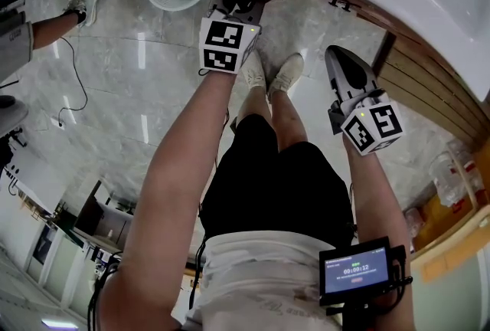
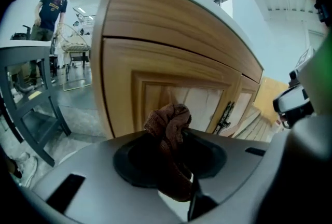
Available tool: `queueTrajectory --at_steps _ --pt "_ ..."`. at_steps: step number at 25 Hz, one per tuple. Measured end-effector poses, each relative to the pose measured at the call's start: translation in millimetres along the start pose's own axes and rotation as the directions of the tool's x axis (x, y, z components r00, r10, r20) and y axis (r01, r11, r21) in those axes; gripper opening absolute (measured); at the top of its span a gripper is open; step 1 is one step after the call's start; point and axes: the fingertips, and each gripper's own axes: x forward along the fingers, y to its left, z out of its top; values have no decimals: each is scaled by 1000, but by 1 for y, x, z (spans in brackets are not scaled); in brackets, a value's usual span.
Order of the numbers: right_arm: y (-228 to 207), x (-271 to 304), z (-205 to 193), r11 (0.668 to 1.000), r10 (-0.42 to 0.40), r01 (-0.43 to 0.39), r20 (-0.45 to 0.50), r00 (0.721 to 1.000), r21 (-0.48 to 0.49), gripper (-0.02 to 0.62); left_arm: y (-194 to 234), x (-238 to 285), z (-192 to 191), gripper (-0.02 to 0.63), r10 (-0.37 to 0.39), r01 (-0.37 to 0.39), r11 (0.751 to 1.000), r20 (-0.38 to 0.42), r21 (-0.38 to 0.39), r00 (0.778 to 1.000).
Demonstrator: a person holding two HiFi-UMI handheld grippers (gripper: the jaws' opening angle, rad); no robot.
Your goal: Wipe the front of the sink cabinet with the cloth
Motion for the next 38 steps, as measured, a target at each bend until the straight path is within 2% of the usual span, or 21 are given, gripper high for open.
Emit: queueTrajectory --at_steps 5,10,14,17,21,24,30,38 --pt "2 2 -3 1000 0 0 1 1000 9 12 50 -15 -16 124 115 -117 992 -39 -37 993" --pt "9 0 -10 1000 12 -11 -12 1000 4 12 84 -16 -34 124 197 -195 980 -106 30 975" --pt "3 -7 -16 1000 -1 1 -12 1000 14 12 91 -7 -39 124 212 -209 977 -121 38 970" --pt "-12 -18 -22 999 -22 22 -1 1000 43 12 74 4 -44 124 184 -181 983 -127 39 975" --pt "-26 -35 -28 997 -23 22 13 1000 69 12 30 24 -47 124 96 -92 995 -129 42 987" --pt "-23 -35 -29 997 -29 28 13 1000 78 12 18 32 -45 123 50 -43 997 -126 61 991" --pt "-36 -46 -33 993 -55 53 22 998 104 12 -7 46 -46 123 17 -7 997 -138 74 990" --pt "-51 -58 -38 990 -72 67 36 997 126 12 -68 72 -47 124 -80 104 982 -149 159 986"
